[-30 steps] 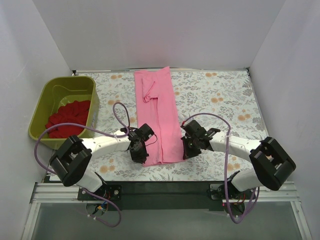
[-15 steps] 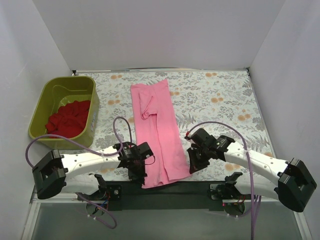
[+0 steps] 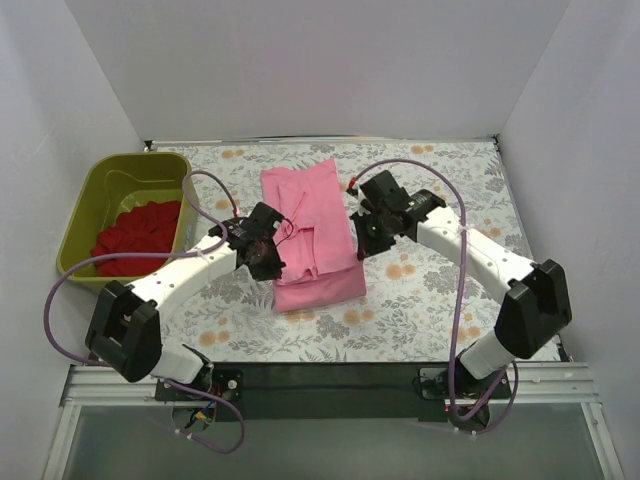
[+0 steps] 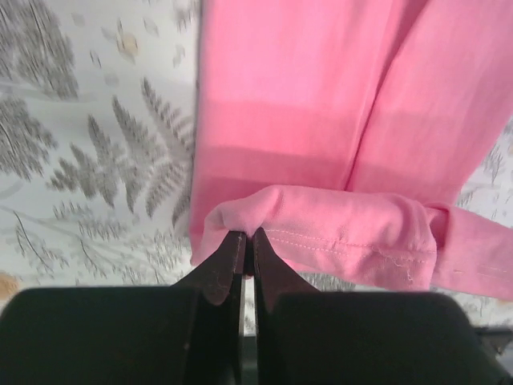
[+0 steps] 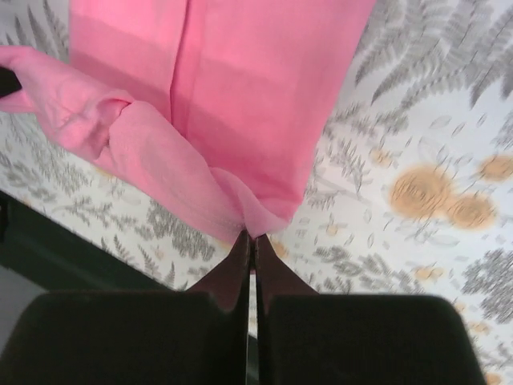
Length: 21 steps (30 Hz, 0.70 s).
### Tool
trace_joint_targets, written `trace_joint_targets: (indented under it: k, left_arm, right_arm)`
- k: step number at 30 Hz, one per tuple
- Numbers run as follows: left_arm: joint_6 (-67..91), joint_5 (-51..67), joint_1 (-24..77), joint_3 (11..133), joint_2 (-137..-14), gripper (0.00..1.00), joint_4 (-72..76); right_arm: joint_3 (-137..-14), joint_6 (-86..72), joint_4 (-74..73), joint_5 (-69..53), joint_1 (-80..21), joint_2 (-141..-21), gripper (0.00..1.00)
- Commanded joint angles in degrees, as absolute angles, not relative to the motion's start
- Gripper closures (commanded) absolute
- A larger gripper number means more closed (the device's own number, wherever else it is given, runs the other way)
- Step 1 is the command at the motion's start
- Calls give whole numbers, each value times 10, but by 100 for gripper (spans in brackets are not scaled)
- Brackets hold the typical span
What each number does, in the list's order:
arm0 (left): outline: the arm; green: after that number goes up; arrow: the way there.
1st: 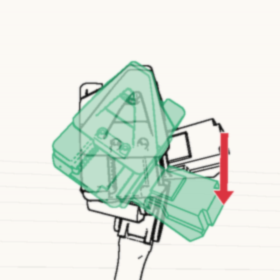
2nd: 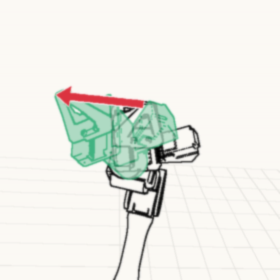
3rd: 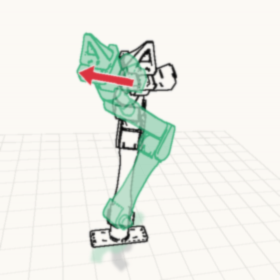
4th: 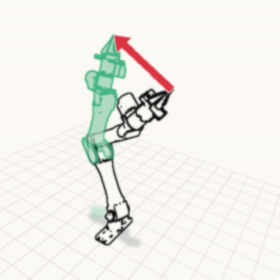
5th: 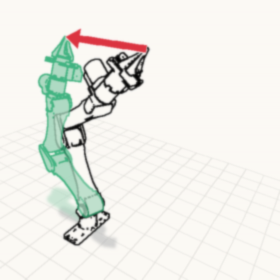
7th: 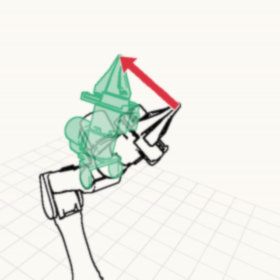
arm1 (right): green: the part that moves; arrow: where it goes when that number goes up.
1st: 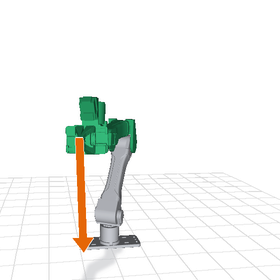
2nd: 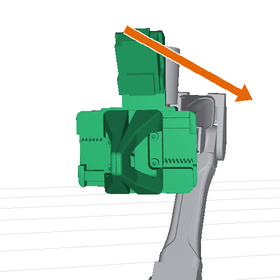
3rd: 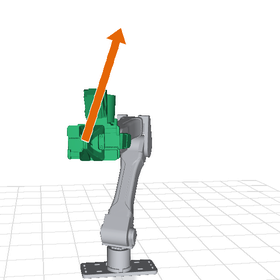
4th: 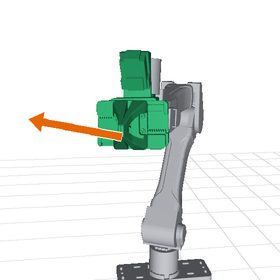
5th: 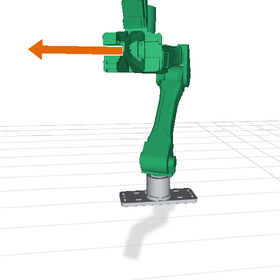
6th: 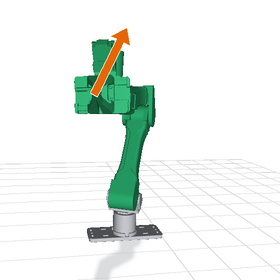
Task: Fold and stack the t-shirts
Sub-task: Fold the tshirt
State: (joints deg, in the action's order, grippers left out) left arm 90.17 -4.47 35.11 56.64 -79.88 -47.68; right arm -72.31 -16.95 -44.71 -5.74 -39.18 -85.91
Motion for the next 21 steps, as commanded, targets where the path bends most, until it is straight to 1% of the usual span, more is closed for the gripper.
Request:
trace_joint_targets:
  k: [1,5,8,13,21]
  left_arm:
    - [833,-114,318,601,-811,100,-431]
    - [800,-121,267,607,-835,100,-375]
    - [768,-123,251,607,-855,100,-327]
    - [733,-120,231,612,-890,100,-266]
    - [708,-106,217,606,-919,100,-219]
  right_arm:
    - [-812,-108,-451,-28,-377,-899,99]
    - [-868,-77,-446,-16,-366,-971,99]
    - [-888,-69,-430,-10,-359,-1003,99]
    - [-898,-68,-398,-7,-345,-1040,99]
    - [-904,-65,-361,-6,-328,-1061,99]
